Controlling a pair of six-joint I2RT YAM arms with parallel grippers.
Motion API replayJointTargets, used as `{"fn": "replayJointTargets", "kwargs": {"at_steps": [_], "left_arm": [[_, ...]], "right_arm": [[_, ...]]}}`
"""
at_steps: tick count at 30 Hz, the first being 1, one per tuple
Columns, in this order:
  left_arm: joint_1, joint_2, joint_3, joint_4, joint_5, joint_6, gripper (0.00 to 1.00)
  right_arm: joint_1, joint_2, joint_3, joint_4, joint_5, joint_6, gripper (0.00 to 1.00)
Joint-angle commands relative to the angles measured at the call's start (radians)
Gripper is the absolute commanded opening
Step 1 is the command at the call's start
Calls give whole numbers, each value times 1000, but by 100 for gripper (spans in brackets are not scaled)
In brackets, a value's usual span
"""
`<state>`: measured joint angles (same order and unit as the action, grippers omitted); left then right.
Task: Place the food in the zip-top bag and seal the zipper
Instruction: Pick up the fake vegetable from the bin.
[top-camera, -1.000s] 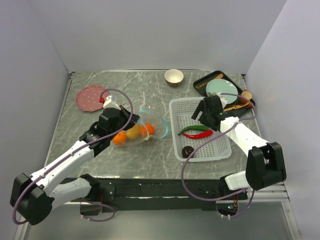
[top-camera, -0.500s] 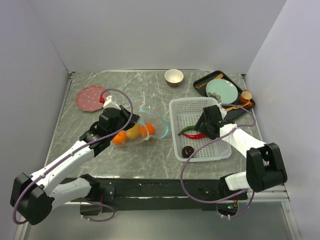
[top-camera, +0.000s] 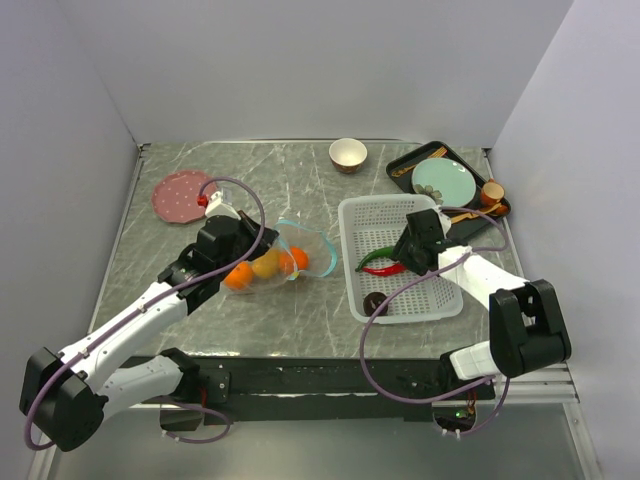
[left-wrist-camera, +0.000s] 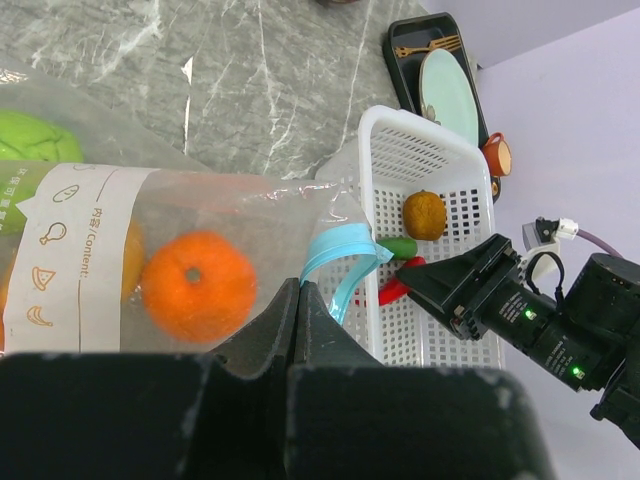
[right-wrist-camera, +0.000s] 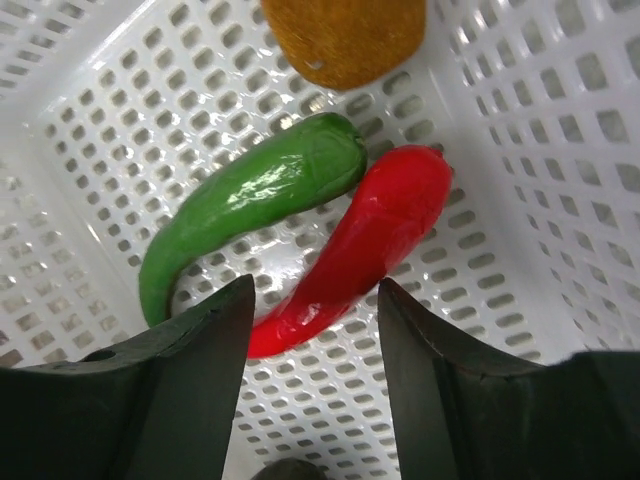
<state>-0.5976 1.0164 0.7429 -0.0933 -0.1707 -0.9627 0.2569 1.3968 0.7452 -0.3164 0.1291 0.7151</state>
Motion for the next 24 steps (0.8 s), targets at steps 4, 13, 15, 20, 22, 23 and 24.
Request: {"fn": "replayJointTargets", "kwargs": {"at_steps": [4, 13, 15, 20, 22, 23, 24], "left_arm": [[4, -13, 24, 15, -10, 15, 1], [5, -10, 24, 17, -1, 10, 1], [5, -10, 24, 17, -1, 12, 1], [5, -12, 23, 20, 2, 10, 1], [5, -10, 19, 23, 3, 7, 1], [5, -9, 21, 24, 5, 9, 1], [4, -9, 21, 24, 10, 9, 1]], "right_arm": [[-10, -36, -23, 73, -17, -11, 57], [-10, -41, -56, 106, -40, -16, 58], [-10, -36, -56, 103, -40, -17, 53], [-10, -36, -58, 106, -43, -22, 38], [-11, -28, -53, 102, -45, -20, 38], [-10, -24, -52, 100, -46, -20, 37], [-11, -19, -50, 99, -51, -22, 37]]}}
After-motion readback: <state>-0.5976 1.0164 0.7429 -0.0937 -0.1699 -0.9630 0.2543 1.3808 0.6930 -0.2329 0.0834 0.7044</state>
